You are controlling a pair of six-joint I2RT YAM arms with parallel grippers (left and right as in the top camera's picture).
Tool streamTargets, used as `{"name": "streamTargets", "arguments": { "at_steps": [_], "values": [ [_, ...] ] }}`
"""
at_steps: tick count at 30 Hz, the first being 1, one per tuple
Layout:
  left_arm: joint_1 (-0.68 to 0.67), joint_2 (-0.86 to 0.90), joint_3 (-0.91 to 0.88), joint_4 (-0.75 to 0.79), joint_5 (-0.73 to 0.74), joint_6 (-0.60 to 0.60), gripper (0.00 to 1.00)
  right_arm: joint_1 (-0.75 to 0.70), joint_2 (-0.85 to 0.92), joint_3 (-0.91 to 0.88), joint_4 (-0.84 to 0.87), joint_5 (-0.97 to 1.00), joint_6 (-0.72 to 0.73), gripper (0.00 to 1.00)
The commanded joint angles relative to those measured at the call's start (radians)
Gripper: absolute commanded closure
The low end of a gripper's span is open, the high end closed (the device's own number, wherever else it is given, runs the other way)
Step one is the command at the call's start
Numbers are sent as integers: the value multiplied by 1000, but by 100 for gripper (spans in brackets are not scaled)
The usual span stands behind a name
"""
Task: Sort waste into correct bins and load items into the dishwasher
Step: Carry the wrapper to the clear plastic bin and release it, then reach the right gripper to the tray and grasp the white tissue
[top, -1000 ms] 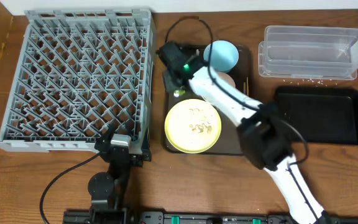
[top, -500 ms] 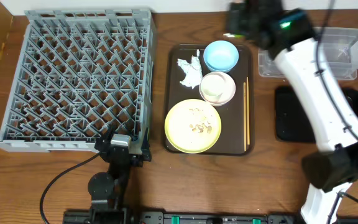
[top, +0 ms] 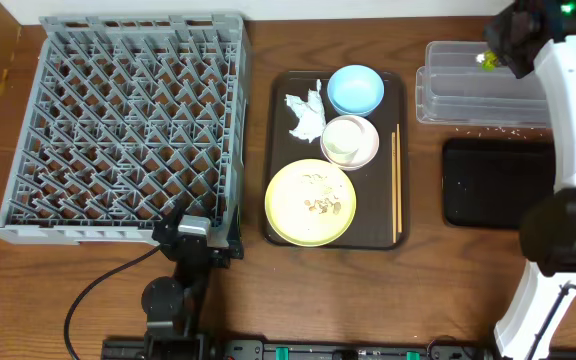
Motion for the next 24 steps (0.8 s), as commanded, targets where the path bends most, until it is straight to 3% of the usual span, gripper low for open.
{"name": "streamTargets", "arguments": {
  "at_steps": [1,5,10,13,16,19,20,21,24],
  "values": [
    [-3,-7,-22,-25,24,10,2,-26,43,-8,24,14,127,99],
    [-3,-7,-22,-25,24,10,2,-29,56,-8,30,30,127,94],
    [-3,-7,-22,-25,24,10,2,-29,56,-8,31,29,126,46],
    [-3,-7,-22,-25,24,10,2,-29,55,-8,29,18,106,37],
    [-3,-7,-22,-25,24,10,2,-26,47,-8,38,-111,-17,43],
    [-3,-7,-22,-25,24,10,2,-16,32,-7,93,-362,-200,52],
    [-3,-7,-22,-25,24,10,2,-8,26,-7,121,-461,-263,84],
    [-3,-7,-22,-25,24,10,2,5,16,-7,157,-590,-343,99],
    [-3,-7,-22,-26,24,10,2,64,-8,-7,218,-774,-492,99]
  ]
}}
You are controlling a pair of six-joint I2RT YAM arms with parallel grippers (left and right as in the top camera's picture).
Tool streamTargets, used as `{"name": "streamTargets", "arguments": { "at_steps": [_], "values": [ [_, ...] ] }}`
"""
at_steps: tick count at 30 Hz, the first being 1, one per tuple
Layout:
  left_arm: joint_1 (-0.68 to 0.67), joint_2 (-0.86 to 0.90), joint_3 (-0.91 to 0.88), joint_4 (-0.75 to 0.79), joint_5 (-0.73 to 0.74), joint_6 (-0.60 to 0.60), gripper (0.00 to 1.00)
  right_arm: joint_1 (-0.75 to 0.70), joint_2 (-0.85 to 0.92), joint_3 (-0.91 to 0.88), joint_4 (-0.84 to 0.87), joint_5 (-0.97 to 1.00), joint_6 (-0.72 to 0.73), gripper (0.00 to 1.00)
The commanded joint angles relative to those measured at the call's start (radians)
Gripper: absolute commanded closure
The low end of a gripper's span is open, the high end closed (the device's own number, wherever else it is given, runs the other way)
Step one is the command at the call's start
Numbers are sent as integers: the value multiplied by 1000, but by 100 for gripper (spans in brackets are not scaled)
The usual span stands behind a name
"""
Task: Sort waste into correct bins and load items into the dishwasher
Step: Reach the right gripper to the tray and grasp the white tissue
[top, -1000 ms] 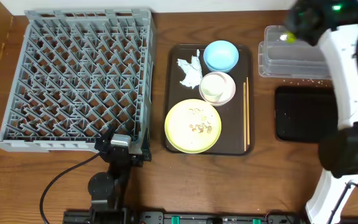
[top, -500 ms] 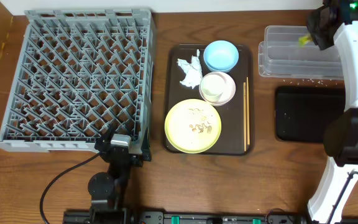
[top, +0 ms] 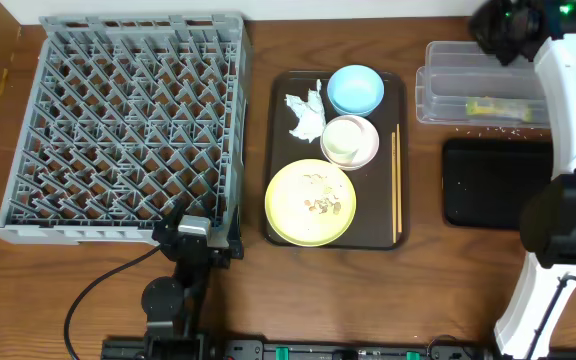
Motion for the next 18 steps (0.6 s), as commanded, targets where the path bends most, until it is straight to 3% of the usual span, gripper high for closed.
{"name": "streamTargets", "arguments": {
  "at_steps": [1,3,5,7,8,15,18],
  "values": [
    [-3,-7,-22,-25,24,10,2,99,-68,-2,26,-339,-287,98],
    [-3,-7,-22,-25,24,10,2,164,-84,-2,26,-312,-364,90],
    [-3,-7,-22,-25,24,10,2,237,-88,-2,30,-287,-451,73],
    [-3,-7,-22,-25,24,10,2,316,-86,-2,29,-225,-505,37],
    [-3,-7,-22,-25,24,10,2,351,-84,-2,27,-176,-512,28],
    [-3,-7,-22,-25,24,10,2,602,-39,-2,46,225,-508,24],
    [-3,-7,-22,-25,24,10,2,717,22,-2,59,486,-399,22]
  ]
}}
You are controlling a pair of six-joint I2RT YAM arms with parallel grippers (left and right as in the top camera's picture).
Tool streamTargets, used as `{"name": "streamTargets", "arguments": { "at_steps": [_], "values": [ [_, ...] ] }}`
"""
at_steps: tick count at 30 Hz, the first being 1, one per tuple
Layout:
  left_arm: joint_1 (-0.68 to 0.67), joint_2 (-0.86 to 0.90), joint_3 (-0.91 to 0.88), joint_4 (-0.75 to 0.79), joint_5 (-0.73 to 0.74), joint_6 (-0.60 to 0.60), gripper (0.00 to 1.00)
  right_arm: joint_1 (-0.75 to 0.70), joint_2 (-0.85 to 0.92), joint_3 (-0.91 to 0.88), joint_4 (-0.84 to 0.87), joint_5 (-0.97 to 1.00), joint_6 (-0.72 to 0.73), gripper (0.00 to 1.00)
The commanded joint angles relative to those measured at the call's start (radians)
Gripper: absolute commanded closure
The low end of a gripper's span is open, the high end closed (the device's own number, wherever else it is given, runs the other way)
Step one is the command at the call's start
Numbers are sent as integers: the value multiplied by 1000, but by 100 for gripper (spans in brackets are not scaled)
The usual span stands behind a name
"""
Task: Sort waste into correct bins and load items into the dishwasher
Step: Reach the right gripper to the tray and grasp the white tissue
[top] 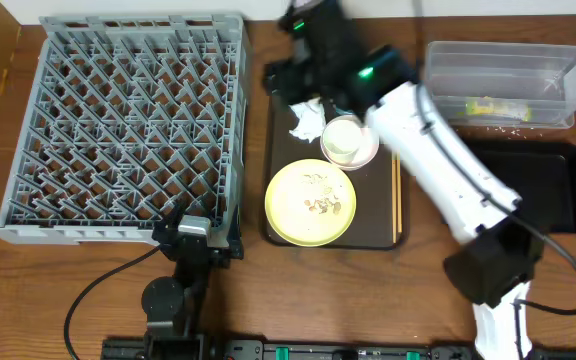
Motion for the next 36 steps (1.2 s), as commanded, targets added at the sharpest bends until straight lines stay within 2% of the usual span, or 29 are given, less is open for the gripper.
{"name": "streamTargets", "arguments": {
  "at_steps": [1,5,11,15,18,21,25,36],
  "values": [
    [-3,-7,-22,-25,24,10,2,90,83,-2,5,366,94,22],
    [-3,-7,-22,-25,24,10,2,126,164,-2,29,465,146,24],
    [-3,-7,-22,-25,24,10,2,112,296,-2,112,379,124,26],
    [-3,-7,-22,-26,24,10,2,102,346,-2,134,399,125,26],
    [-3,-7,-22,-25,24,10,2,93,375,-2,144,416,126,26],
    [-3,-7,-22,-25,24,10,2,84,399,-2,139,438,169,21],
    [-3,-7,-22,-25,24,10,2,62,413,-2,133,465,232,21],
    [-3,-7,-22,-25,24,10,2,13,430,-2,96,449,259,21]
  ]
}}
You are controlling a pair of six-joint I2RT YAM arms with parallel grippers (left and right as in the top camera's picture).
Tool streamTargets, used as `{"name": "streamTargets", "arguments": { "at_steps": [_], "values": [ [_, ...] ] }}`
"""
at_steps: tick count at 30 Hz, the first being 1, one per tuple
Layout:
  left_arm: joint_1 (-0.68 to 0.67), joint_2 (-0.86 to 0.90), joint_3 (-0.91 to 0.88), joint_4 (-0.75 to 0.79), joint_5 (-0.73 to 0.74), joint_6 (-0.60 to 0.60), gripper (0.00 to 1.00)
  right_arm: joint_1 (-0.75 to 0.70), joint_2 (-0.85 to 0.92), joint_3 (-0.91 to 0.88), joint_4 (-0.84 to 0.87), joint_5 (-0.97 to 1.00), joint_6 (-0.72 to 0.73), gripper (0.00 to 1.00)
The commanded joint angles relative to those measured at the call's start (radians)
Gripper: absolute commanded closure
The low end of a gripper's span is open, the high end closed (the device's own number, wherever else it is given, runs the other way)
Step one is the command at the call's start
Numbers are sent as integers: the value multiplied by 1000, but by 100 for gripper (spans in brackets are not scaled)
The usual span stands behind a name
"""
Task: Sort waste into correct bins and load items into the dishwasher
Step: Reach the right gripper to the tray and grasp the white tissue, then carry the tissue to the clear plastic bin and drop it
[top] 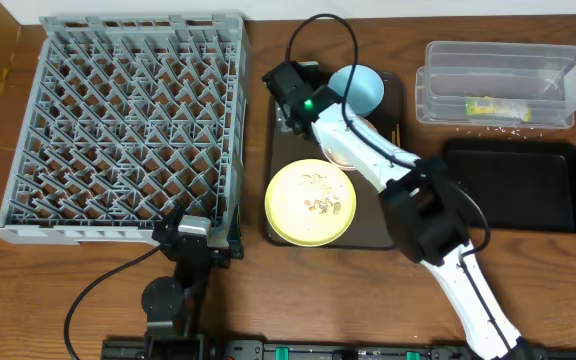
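My right gripper (286, 98) is low over the back left corner of the brown tray (280, 225), where its black body covers the spot and whatever lies beneath it. Whether its fingers are open cannot be told. Just to its right stands a blue bowl (363, 85). A white cup in a pink bowl (360, 150) is half hidden under the arm. The yellow plate (311, 203) with crumbs lies at the tray's front. The grey dish rack (128, 130) stands left of the tray. My left gripper (226, 248) rests by the rack's front corner.
A clear bin (498, 70) at the back right holds a yellow-green scrap (493, 108). In front of it lies a black bin (513, 185). The right arm's white links (438, 230) cross the tray's right side, covering the chopsticks there.
The right arm was high over the tray's back, hiding the blue bowl, with a white napkin in sight. Now the gripper sits lower over the napkin's spot; the napkin is hidden and the bowl shows.
The right gripper first hung over the clear bin with a yellow-green scrap at it. Then the scrap lay in the bin and the gripper was at the bin's back. Afterwards the arm stood over the tray, and now it is down at the napkin's corner.
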Motion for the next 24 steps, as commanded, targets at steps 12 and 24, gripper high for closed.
{"name": "streamTargets", "arguments": {
  "at_steps": [12,24],
  "values": [
    [-3,-7,-22,-25,24,10,2,2,58,0,-23,-35,34,70],
    [-3,-7,-22,-25,24,10,2,-31,-206,43,-59,-34,16,99]
  ]
}}
